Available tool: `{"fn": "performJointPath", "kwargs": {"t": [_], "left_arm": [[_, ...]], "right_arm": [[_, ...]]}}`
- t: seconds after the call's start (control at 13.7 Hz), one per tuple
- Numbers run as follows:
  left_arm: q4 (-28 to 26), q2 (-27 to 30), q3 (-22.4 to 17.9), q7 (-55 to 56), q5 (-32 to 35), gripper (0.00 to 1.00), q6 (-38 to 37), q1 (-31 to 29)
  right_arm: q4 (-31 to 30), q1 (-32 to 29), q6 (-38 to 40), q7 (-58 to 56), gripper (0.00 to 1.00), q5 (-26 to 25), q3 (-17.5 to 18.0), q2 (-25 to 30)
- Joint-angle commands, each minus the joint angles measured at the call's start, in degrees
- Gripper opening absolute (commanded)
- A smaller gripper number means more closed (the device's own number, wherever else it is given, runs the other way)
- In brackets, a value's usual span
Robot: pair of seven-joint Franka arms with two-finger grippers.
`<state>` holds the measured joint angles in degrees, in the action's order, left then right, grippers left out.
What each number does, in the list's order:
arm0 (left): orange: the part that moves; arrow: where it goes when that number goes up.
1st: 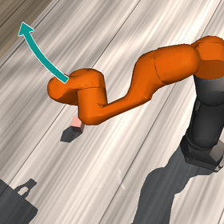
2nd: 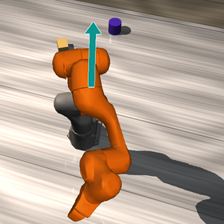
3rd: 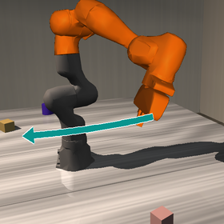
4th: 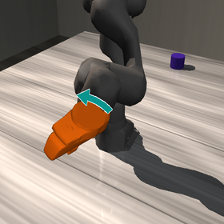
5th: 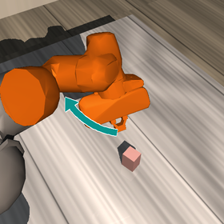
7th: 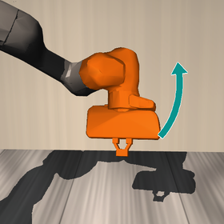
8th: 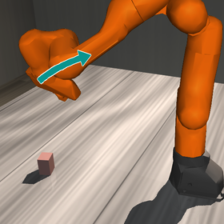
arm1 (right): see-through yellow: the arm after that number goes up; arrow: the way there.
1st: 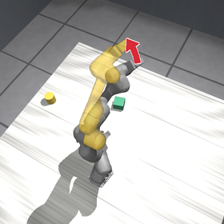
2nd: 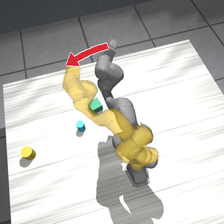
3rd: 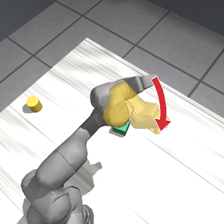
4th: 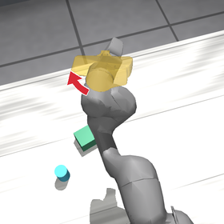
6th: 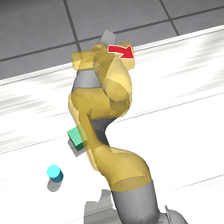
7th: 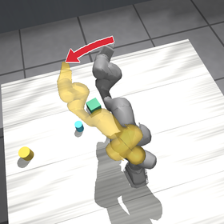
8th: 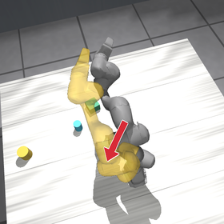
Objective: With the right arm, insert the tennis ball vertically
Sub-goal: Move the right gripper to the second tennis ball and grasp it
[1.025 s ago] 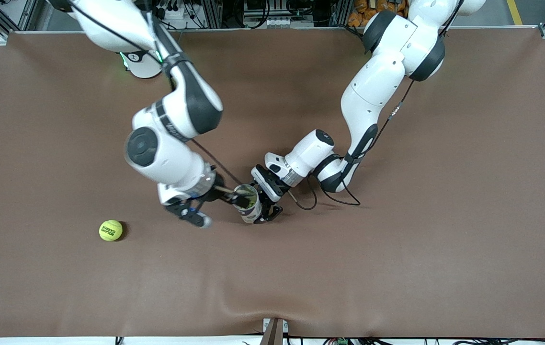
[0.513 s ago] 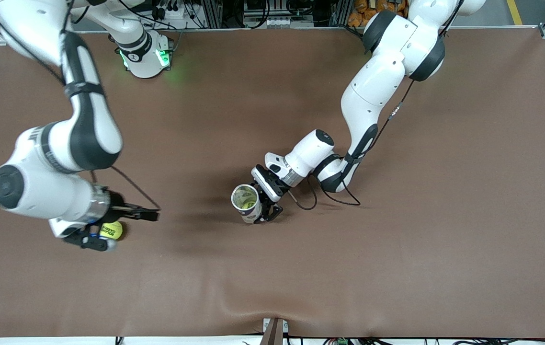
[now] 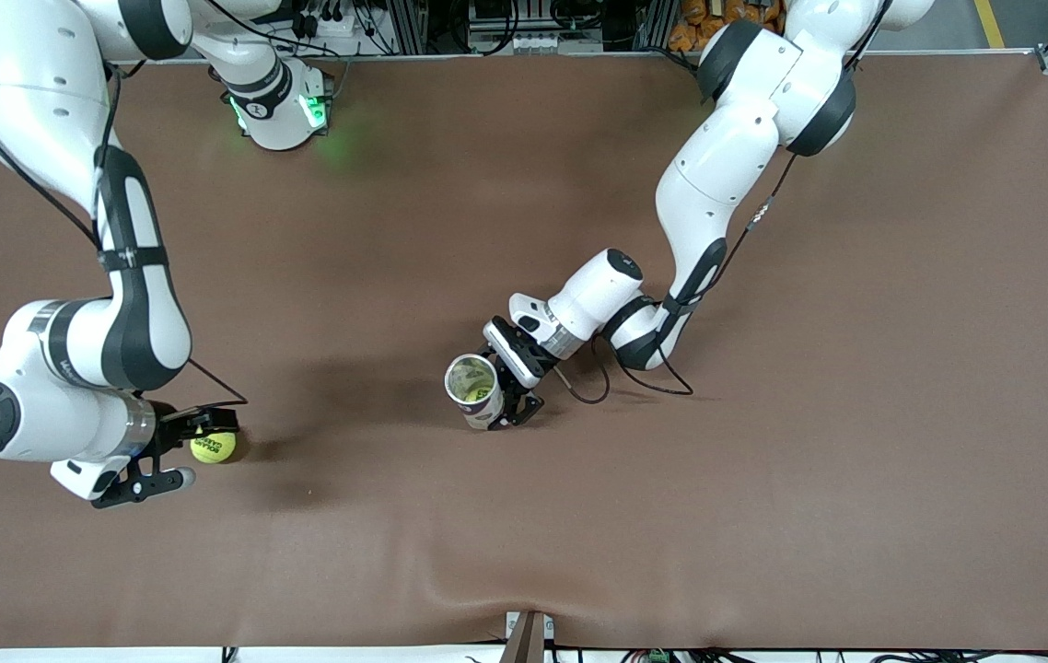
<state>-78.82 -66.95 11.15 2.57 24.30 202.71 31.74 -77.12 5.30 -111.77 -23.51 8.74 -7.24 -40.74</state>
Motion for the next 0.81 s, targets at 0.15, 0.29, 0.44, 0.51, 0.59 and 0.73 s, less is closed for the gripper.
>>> {"fn": "performJointPath", "kwargs": {"t": [0.15, 0.29, 0.44, 0.51, 0.59, 0.73], "left_arm": [[-0.5, 0.4, 0.3, 0.2, -0.2, 0.84, 0.8, -0.3], [-0.5, 0.4, 0.3, 0.2, -0.2, 0.84, 0.8, -0.3], [-0.5, 0.4, 0.4, 0.2, -0.2, 0.84, 0.8, -0.3], [-0.5, 0.4, 0.3, 0.2, -0.2, 0.84, 0.8, -0.3], [-0.5, 0.4, 0.3, 0.2, -0.2, 0.84, 0.8, -0.3], [-0.5, 0.4, 0.3, 0.2, -0.2, 0.84, 0.8, -0.3]], "right_arm": [[-6.4, -2.4, -9.4, -12.1, 1.0, -1.3, 1.1, -1.1], [-10.5, -2.4, -15.4, -12.3, 1.0, -1.3, 1.1, -1.2], [-13.4, -2.0, -19.4, -12.3, 1.0, -1.3, 1.1, -1.1], [-13.8, -2.1, -19.6, -12.3, 1.0, -1.2, 1.2, -1.2], [-13.9, -2.2, -19.6, -12.3, 1.0, -1.2, 1.2, -1.5], [-14.0, -2.4, -20.1, -12.3, 1.0, -1.2, 1.2, -2.1]]}}
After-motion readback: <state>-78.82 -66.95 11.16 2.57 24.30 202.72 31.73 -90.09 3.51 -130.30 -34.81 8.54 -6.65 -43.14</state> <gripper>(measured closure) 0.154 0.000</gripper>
